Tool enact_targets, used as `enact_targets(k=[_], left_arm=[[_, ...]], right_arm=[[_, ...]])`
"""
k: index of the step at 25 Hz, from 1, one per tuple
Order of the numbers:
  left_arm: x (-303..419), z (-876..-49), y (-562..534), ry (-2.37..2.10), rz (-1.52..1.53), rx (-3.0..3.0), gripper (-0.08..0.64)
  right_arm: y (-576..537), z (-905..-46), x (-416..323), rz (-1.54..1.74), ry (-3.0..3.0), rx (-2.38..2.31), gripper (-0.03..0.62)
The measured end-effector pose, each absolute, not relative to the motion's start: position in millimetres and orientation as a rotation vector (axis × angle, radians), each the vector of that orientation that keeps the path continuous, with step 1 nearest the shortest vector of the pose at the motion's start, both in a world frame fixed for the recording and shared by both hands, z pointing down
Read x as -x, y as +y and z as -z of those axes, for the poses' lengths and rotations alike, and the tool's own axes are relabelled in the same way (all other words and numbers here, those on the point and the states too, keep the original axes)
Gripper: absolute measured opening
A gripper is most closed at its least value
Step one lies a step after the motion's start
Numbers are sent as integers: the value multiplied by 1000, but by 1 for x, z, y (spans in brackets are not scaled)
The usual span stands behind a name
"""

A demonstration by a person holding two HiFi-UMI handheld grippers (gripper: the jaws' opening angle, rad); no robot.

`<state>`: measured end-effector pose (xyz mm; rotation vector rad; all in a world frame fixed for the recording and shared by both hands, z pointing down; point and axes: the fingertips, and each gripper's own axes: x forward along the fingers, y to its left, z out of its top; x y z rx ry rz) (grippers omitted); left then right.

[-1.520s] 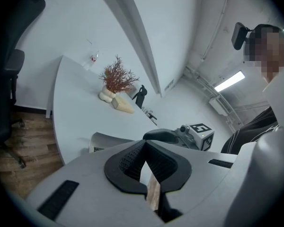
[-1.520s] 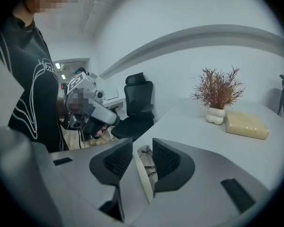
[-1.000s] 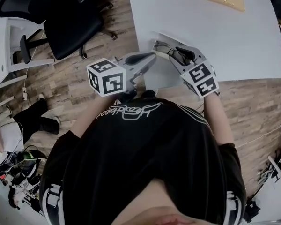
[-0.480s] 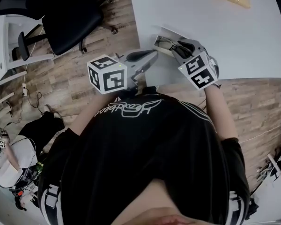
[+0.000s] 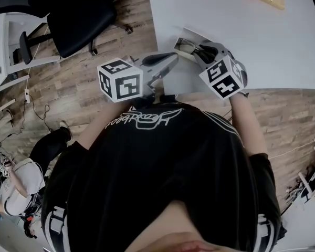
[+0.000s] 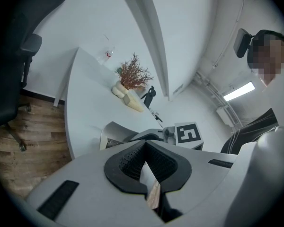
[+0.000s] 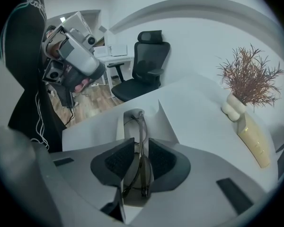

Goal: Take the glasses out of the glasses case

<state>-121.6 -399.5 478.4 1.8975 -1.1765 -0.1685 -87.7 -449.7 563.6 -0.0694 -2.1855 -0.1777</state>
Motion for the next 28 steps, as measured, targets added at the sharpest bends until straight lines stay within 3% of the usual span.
enact_targets(k=[15,28], left_arm=[[122,-483,-395,-1181,145,-1886,6],[124,-485,-391,-1199,154,-1877,6]], right_arm=[[-449,-564,89,273,-2153,67,26],[-449,-565,88,301,-2140,74,20]])
